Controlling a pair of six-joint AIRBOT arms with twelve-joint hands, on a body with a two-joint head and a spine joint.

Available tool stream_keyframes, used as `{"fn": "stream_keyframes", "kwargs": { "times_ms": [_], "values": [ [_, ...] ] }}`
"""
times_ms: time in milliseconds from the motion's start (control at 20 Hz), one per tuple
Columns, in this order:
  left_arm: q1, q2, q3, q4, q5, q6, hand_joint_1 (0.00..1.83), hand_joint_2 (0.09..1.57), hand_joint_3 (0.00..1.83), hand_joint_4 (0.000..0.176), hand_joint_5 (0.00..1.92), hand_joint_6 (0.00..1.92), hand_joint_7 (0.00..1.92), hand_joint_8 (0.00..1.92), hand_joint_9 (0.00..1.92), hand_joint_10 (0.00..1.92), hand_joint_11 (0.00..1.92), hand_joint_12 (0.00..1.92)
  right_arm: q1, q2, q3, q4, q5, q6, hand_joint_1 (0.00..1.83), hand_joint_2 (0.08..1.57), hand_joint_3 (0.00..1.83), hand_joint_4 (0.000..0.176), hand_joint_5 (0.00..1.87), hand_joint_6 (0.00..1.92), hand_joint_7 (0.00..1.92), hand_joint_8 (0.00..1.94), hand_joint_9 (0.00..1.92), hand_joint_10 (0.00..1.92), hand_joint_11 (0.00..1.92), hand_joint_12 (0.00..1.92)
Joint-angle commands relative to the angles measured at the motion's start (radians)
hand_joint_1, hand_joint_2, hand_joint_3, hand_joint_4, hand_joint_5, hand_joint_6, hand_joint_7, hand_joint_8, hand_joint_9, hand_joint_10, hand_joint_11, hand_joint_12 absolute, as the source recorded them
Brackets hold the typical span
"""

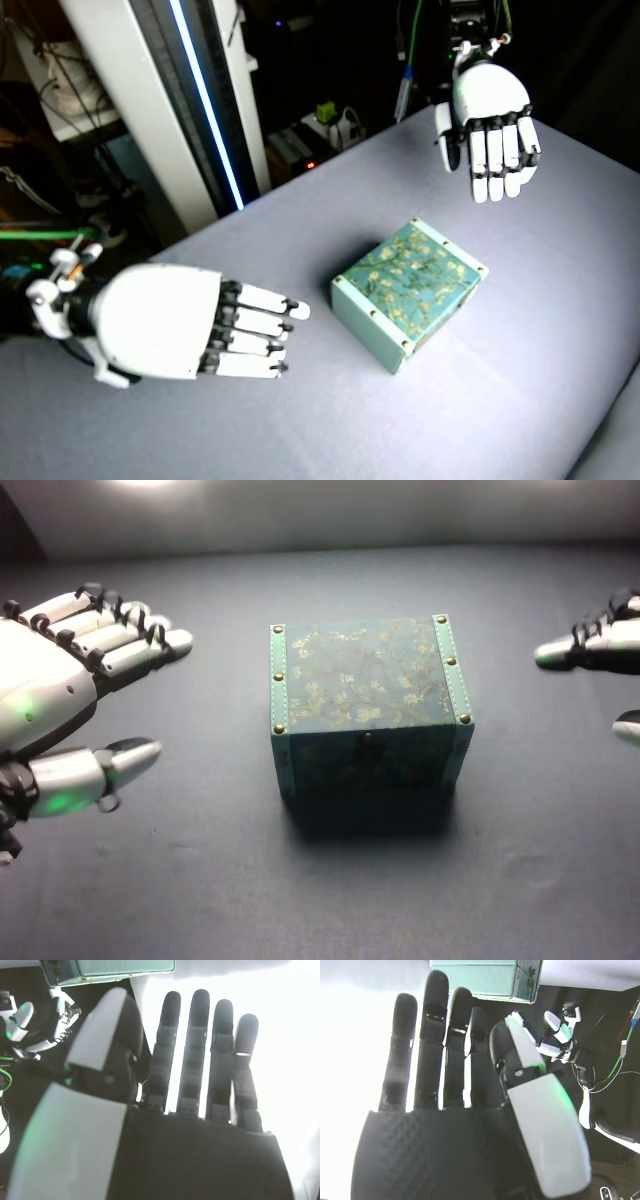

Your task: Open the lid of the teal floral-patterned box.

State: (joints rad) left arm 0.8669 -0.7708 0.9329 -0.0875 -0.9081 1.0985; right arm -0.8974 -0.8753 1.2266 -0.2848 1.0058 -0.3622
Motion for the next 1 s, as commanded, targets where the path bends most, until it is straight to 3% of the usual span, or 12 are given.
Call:
{"fn": "stream_keyframes", "kwargs": {
  "times_ms": [0, 300, 400, 450, 600, 650, 700, 750, 800, 850, 950],
  "values": [
    [-0.009, -0.001, 0.002, -0.005, -0.118, -0.002, 0.0, 1.44, 0.01, 0.0, 0.03, 0.0, 0.06, 0.0, 0.03, 0.0, 0.0, 0.0, 0.014, 0.001, 0.004, 0.036, 0.105, 0.007, 0.61, 1.44, 0.01, 0.0, 0.23, 0.0, 0.23, 0.0, 0.15, 0.0, 0.09, 0.25],
    [-0.023, -0.008, 0.006, 0.047, -0.053, -0.02, 0.0, 1.48, 0.0, 0.0, 0.11, 0.01, 0.13, 0.01, 0.13, 0.02, 0.0, 0.0, 0.032, -0.016, 0.015, -0.033, 0.05, 0.032, 0.46, 1.44, 0.0, 0.0, 0.22, 0.0, 0.19, 0.0, 0.12, 0.0, 0.06, 0.22],
    [-0.03, -0.014, 0.012, 0.069, -0.01, -0.028, 0.0, 1.48, 0.0, 0.0, 0.14, 0.0, 0.22, 0.01, 0.25, 0.01, 0.03, 0.02, 0.052, -0.026, 0.024, -0.082, 0.011, 0.052, 0.15, 1.46, 0.01, 0.0, 0.13, 0.01, 0.11, 0.01, 0.07, 0.0, 0.02, 0.21],
    [-0.032, -0.016, 0.015, 0.076, 0.001, -0.034, 0.0, 1.47, 0.0, 0.0, 0.09, 0.0, 0.17, 0.0, 0.2, 0.0, 0.04, 0.02, 0.059, -0.03, 0.028, -0.098, -0.003, 0.06, 0.03, 1.46, 0.01, 0.0, 0.13, 0.01, 0.11, 0.01, 0.07, 0.0, 0.02, 0.21],
    [-0.051, -0.031, 0.034, 0.137, 0.066, -0.089, 0.0, 1.48, 0.0, 0.0, 0.0, 0.0, 0.1, 0.0, 0.18, 0.0, 0.04, 0.03, 0.078, -0.043, 0.043, -0.163, -0.052, 0.09, 0.0, 1.44, 0.0, 0.0, 0.15, 0.01, 0.13, 0.01, 0.07, 0.0, 0.0, 0.16],
    [-0.061, -0.042, 0.043, 0.157, 0.089, -0.104, 0.0, 1.48, 0.0, 0.007, 0.0, 0.0, 0.1, 0.01, 0.2, 0.01, 0.05, 0.03, 0.084, -0.047, 0.048, -0.177, -0.062, 0.097, 0.0, 1.43, 0.0, 0.0, 0.16, 0.01, 0.13, 0.01, 0.07, 0.0, 0.0, 0.16],
    [-0.073, -0.051, 0.049, 0.177, 0.114, -0.11, 0.0, 1.47, 0.0, 0.044, 0.0, 0.0, 0.18, 0.01, 0.31, 0.02, 0.07, 0.04, 0.091, -0.05, 0.051, -0.194, -0.078, 0.102, 0.0, 1.44, 0.0, 0.0, 0.16, 0.01, 0.13, 0.0, 0.06, 0.0, 0.0, 0.14],
    [-0.084, -0.059, 0.054, 0.193, 0.137, -0.11, 0.0, 1.46, 0.0, 0.043, 0.0, 0.0, 0.46, 0.02, 0.57, 0.04, 0.08, 0.05, 0.101, -0.052, 0.054, -0.212, -0.093, 0.104, 0.0, 1.44, 0.0, 0.0, 0.16, 0.01, 0.13, 0.01, 0.06, 0.0, 0.02, 0.14],
    [-0.092, -0.065, 0.058, 0.202, 0.151, -0.111, 0.0, 1.44, 0.0, 0.012, 0.0, 0.0, 0.26, 0.0, 0.38, 0.01, 0.04, 0.03, 0.11, -0.055, 0.056, -0.229, -0.109, 0.106, 0.0, 1.45, 0.0, 0.0, 0.15, 0.0, 0.11, 0.0, 0.03, 0.0, 0.0, 0.1],
    [-0.099, -0.071, 0.061, 0.211, 0.162, -0.112, 0.0, 1.44, 0.0, 0.0, 0.0, 0.0, 0.2, 0.0, 0.56, 0.03, 0.1, 0.07, 0.12, -0.058, 0.058, -0.248, -0.124, 0.109, 0.0, 1.44, 0.0, 0.0, 0.16, 0.01, 0.12, 0.01, 0.04, 0.01, 0.04, 0.11],
    [-0.112, -0.083, 0.069, 0.232, 0.185, -0.121, 0.0, 1.41, 0.01, 0.0, 0.0, 0.0, 0.14, 0.01, 0.45, 0.0, 0.12, 0.19, 0.133, -0.07, 0.067, -0.274, -0.143, 0.118, 0.0, 1.39, 0.0, 0.0, 0.13, 0.0, 0.1, 0.0, 0.03, 0.0, 0.06, 0.12]
  ]
}}
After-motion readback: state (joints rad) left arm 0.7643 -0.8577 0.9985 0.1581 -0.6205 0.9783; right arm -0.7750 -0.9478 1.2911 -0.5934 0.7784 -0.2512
